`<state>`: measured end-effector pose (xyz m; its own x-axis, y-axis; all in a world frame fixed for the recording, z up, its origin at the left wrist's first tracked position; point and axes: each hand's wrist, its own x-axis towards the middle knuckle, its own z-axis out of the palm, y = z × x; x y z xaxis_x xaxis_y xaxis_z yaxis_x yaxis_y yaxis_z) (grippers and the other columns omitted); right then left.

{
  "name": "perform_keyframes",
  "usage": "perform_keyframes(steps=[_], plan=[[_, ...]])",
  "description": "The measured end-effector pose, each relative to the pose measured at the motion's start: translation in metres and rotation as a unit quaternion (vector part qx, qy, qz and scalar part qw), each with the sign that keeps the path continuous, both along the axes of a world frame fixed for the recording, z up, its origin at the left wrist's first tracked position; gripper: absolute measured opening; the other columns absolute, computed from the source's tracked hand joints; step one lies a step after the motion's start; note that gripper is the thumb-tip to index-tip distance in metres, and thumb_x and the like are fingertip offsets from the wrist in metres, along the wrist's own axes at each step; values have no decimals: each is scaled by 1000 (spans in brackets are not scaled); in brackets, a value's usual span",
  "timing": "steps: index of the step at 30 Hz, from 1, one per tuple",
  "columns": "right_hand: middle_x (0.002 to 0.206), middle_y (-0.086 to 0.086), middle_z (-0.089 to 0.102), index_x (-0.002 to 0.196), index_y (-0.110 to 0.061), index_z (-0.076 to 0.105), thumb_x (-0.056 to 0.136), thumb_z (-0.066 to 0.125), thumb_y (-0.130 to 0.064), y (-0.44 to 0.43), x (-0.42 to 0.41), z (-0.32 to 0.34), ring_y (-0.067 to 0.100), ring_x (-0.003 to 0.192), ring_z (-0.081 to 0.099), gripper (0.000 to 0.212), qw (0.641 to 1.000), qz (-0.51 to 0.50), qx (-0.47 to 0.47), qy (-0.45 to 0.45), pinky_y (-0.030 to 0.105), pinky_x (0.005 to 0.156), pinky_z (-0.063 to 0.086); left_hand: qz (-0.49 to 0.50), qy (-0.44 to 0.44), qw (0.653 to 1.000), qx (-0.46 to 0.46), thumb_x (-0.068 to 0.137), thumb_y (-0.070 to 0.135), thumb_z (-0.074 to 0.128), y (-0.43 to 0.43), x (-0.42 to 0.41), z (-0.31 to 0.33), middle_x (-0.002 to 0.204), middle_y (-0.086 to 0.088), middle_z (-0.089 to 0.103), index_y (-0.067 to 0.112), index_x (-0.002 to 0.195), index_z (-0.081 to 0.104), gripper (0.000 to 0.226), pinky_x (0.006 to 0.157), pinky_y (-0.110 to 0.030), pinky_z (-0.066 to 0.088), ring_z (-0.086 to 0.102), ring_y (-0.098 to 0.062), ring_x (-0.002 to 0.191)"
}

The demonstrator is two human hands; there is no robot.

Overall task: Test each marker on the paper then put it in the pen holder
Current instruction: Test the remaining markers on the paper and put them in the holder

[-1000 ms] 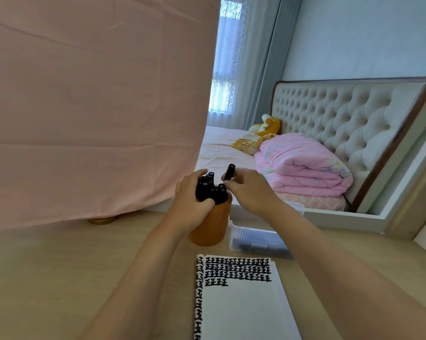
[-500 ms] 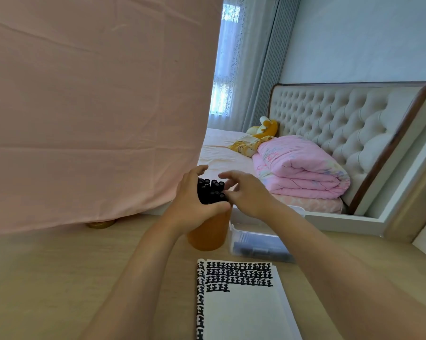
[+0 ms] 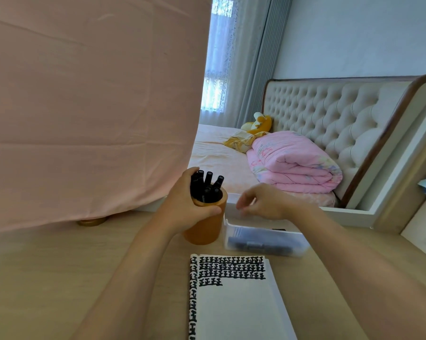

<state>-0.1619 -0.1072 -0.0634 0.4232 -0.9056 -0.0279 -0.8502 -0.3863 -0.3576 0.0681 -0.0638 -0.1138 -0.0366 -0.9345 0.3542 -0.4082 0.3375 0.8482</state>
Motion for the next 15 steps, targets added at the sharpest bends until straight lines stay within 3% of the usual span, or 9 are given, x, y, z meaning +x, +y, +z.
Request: perform_keyframes(steps=[4,7,9,11,13,15], plan=[[105,-24,66,113,-38,70,76,79,-46,-2,-11,-1,-1,97,59,38,982,-4,105,158,22,91,46,4,3,1000,4,65,38,89,1,-3,-2,152,10,35,39,150,16,112,104,-31,40,40,-11,134],[108,-23,67,122,-39,66,68,83,-50,-5,-6,-5,-3,94,59,57,972,1,141,187,19,79,44,3,4,1000,0,68,36,88,4,-5,-3,153,11,33,41,150,13,111,101,-31,40,40,-11,133],[102,-18,69,115,-40,70,74,79,-40,-8,-3,-12,1,87,61,42,974,3,129,187,18,63,45,6,4,1000,-5,69,35,88,3,-6,-4,152,11,33,39,150,13,110,101,-30,40,40,-11,133],[94,-11,70,103,-36,74,83,70,-38,-11,-1,-19,9,80,61,21,980,6,90,177,22,56,45,8,7,1000,-9,68,35,88,3,-6,-4,152,10,34,39,151,14,111,101,-30,40,41,-11,133],[85,-8,69,92,-29,75,85,68,-39,-14,-1,-25,14,75,59,13,989,7,47,143,27,60,48,8,12,1000,-8,67,37,88,1,-5,-5,151,9,37,42,150,13,112,102,-32,41,43,-12,132],[89,-10,72,98,-27,77,83,73,-29,-15,-3,-29,11,82,64,16,994,-3,23,103,27,74,54,8,15,1000,-6,67,39,88,1,-5,-7,147,11,38,45,148,11,112,102,-33,42,44,-13,130]])
